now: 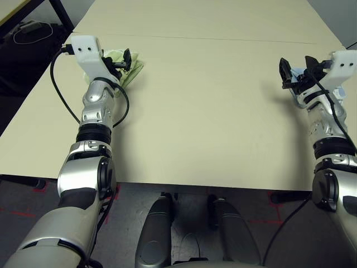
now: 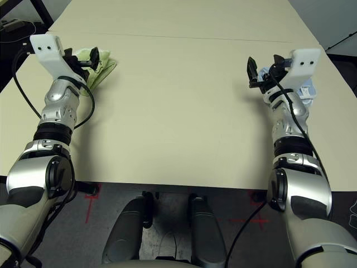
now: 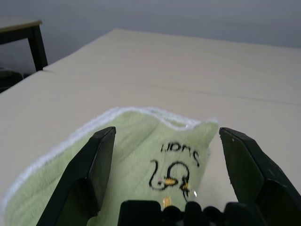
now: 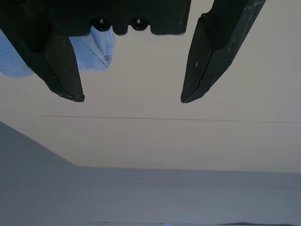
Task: Fold the towel and set it aside.
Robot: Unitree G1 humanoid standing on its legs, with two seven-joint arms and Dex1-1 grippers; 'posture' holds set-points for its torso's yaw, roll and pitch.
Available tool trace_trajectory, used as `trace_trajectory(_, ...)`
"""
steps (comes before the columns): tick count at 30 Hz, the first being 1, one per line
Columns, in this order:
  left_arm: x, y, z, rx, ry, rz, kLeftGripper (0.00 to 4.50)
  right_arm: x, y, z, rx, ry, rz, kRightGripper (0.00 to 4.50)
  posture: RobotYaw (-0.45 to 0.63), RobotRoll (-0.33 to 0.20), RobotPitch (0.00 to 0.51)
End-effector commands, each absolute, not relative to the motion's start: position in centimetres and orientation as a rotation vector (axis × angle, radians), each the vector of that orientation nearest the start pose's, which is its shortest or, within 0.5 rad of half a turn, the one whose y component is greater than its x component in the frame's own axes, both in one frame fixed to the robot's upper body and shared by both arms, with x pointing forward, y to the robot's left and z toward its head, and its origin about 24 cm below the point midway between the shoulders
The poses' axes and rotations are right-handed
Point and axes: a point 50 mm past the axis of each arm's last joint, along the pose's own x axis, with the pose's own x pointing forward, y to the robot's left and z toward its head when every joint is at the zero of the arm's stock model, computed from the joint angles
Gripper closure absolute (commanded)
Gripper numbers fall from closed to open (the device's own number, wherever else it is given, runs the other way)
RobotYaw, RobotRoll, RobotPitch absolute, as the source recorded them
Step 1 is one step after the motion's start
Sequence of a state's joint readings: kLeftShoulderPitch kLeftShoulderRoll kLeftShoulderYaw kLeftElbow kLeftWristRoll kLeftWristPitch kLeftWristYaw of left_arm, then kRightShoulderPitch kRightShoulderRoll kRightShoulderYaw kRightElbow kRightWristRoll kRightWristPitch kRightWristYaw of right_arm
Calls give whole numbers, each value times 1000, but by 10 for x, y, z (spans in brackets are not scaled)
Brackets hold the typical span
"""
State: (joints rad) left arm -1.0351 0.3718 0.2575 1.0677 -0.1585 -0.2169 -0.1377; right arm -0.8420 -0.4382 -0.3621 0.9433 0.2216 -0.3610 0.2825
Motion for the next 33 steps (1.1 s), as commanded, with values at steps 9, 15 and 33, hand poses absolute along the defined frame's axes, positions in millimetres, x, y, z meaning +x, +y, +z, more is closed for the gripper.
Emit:
trace_trajectory(9, 397, 218, 153, 81, -233, -94, 33, 368, -279, 144, -9, -310, -61, 0, 5, 0, 176)
trace_trajectory(15, 390, 233, 145, 94, -251, -5, 33, 363, -281, 133, 22, -305, -62, 0, -5, 0, 180)
trace_trajectory(33, 391, 236, 153, 65, -279, 13, 33, 365, -280, 144, 3, -330, -11, 0, -11, 0, 176)
